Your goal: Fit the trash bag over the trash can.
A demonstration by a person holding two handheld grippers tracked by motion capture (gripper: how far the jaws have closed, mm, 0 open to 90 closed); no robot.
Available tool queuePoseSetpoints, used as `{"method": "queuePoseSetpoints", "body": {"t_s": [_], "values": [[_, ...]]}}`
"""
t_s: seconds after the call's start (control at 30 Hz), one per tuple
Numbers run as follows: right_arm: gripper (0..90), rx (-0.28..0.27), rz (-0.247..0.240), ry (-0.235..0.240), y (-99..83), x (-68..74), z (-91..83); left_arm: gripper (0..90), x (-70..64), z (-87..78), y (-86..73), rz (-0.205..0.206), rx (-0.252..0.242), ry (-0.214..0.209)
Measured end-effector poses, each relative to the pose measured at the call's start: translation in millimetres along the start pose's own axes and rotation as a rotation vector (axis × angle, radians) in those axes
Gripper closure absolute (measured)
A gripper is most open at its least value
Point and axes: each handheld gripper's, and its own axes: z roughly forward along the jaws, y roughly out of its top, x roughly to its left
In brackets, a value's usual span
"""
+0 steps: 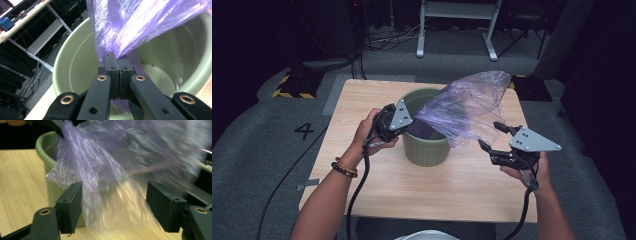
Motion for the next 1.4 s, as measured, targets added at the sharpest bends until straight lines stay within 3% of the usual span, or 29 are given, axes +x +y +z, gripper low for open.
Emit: {"method": "queuePoseSetpoints", "body": {"t_s": [0.17,0.27,0.47,0.57,0.63,0.77,0.87,1.0,1.4], "values": [[27.4,-0.002,0.045,0.0,-4.5,-3.7,1.9,88.2,2.9,-5.1,-8.3,-0.019,-0.015,-0.008],[29.8,-0.004,0.064,0.032,-5.9,-4.4,8.0,87.0,3.0,-6.1,-11.3,-0.025,-0.02,-0.007],[70.1,-0.022,0.004,0.049,-5.9,1.0,19.4,80.3,3.3,-8.0,-18.4,-0.041,-0.033,-0.023],[84.3,-0.039,-0.006,0.062,-6.2,1.2,22.2,75.3,5.5,-10.7,-23.0,-0.06,-0.046,-0.026],[88.9,-0.048,-0.007,0.072,-5.7,1.3,23.6,69.7,7.8,-14.6,-25.2,-0.083,-0.062,-0.031],[90.0,-0.065,-0.029,0.078,0.4,5.3,24.0,51.5,7.0,-23.4,-23.9,-0.106,-0.09,-0.041],[90.0,-0.077,-0.054,0.095,9.6,10.9,24.5,36.7,2.0,-29.4,-17.8,-0.1,-0.118,-0.064],[90.0,-0.075,-0.094,0.116,21.2,18.7,28.0,25.1,-9.2,-35.3,-6.1,-0.069,-0.142,-0.042],[90.0,-0.049,-0.189,0.191,42.9,42.3,25.5,19.4,-46.6,-40.4,34.4,0.055,-0.244,-0.084]]}}
